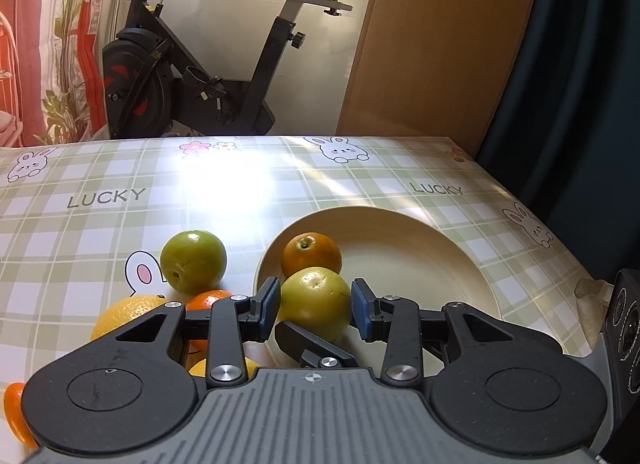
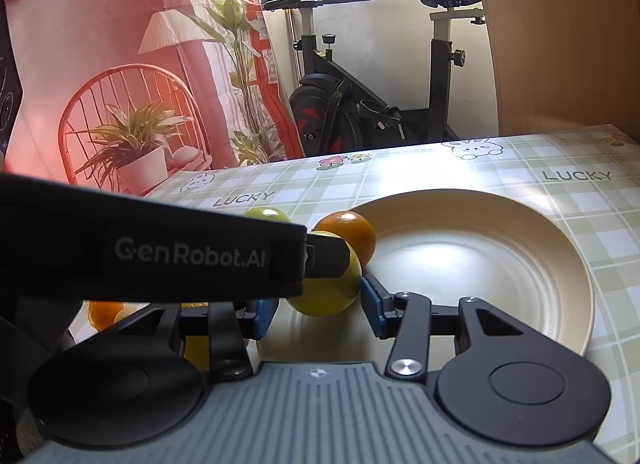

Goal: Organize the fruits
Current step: 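Carry the yellow-green lime onto the plate and open the left gripper, then withdraw the left tool and lower it to another orange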

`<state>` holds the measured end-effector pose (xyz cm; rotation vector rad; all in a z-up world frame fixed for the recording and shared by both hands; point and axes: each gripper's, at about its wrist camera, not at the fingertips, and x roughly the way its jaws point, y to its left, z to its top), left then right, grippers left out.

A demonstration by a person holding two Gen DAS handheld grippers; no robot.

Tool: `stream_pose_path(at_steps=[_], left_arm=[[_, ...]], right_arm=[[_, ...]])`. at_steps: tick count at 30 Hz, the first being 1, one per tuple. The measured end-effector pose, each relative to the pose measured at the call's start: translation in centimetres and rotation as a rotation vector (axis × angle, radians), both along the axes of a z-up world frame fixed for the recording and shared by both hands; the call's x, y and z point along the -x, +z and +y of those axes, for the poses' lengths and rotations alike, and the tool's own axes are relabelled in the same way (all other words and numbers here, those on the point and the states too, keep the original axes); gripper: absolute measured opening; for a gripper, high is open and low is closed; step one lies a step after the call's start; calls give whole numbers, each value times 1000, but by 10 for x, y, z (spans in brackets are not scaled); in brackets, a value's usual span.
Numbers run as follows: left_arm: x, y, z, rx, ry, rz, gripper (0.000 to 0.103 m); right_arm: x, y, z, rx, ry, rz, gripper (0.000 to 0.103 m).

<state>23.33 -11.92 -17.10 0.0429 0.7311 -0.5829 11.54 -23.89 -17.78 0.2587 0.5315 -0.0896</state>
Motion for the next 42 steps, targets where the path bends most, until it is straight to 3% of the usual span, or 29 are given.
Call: stream_pose_path(at_steps=[13,19,28,36,42], left_arm=[[1,-3,-5,-16,-16,-4,41],[14,9,7,9,-6,-30,41],[39,22,46,103,45,-21,41],[57,26,96,124,153,-21,41],[63,21,117,119,174,10,41]], right_arm=[[-15,-4,-3,-2,-64,40,48],[1,2,0,11,-56,-52,57],[12,5,4,8,-31,-82,58],[24,7,11,27,26,-97,58],[31,8,17,38,40,-100,58]])
